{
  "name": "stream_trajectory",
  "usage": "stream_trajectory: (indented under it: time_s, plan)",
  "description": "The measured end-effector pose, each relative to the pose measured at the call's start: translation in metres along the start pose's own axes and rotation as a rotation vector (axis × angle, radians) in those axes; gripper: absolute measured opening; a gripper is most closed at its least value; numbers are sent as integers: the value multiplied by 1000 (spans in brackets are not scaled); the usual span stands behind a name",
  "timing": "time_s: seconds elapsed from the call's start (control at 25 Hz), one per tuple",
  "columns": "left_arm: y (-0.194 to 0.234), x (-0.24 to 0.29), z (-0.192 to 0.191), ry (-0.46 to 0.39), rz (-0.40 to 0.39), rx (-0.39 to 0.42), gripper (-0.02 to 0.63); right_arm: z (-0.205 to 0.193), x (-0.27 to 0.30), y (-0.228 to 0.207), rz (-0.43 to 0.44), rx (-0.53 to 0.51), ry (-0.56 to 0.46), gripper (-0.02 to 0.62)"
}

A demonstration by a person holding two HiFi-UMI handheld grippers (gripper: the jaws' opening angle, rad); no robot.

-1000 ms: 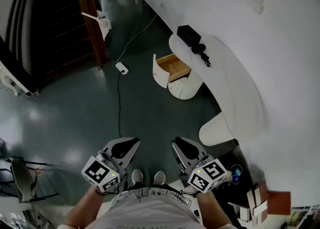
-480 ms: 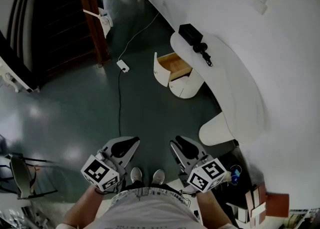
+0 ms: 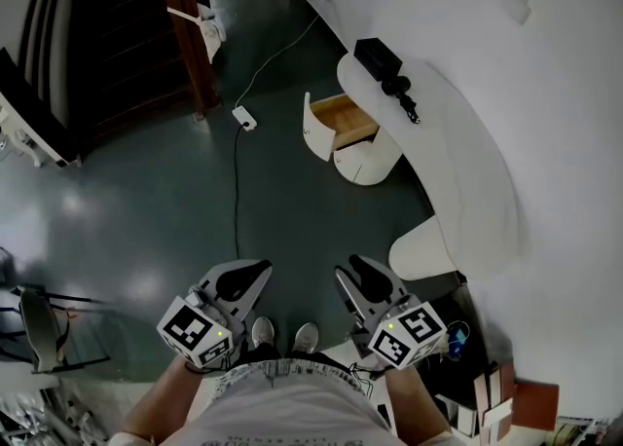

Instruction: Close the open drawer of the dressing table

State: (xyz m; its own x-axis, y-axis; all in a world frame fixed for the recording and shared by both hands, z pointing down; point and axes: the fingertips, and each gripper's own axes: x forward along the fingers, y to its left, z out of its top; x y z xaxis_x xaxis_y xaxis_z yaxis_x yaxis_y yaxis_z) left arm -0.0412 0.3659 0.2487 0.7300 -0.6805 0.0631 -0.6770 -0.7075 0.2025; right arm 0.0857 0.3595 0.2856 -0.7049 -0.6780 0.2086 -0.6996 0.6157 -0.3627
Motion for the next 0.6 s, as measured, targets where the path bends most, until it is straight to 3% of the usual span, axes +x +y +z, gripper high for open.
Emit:
stream_trajectory:
  time_s: [0.6]
  plan:
    - [-8, 33, -6, 1, 61, 9, 25, 1, -13, -41, 36, 17, 7, 172]
